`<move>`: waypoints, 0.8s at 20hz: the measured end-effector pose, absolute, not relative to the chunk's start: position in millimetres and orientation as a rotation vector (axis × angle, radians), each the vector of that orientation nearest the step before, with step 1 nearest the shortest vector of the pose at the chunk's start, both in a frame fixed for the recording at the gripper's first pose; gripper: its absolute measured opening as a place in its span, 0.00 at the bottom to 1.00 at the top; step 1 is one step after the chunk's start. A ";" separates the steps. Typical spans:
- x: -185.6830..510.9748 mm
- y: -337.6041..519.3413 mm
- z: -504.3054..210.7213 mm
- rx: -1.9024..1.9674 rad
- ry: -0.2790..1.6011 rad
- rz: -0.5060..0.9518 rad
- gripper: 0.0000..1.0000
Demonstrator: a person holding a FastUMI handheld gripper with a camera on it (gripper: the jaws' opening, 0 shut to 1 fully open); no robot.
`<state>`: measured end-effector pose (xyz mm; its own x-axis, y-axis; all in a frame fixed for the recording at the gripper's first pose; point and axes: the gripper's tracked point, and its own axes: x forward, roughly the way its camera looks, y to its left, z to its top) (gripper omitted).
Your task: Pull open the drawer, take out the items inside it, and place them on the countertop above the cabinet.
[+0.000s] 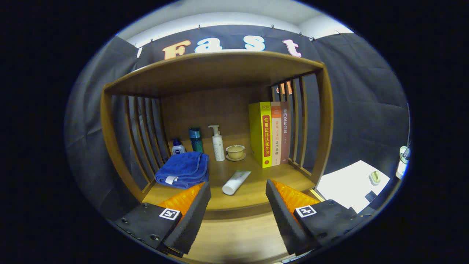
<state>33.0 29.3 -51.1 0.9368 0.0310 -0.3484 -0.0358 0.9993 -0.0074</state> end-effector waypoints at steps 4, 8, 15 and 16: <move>-25.0 29.9 -57.1 0.003 0.316 0.048 0.99; -82.6 27.9 -65.5 0.000 0.290 0.079 0.99; -152.6 9.6 -122.4 -0.073 0.340 0.072 0.99; -158.8 10.8 -132.7 -0.068 0.356 0.076 0.98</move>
<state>-158.8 10.8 -132.7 0.9346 0.0621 -0.3504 -0.0860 0.9949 -0.0532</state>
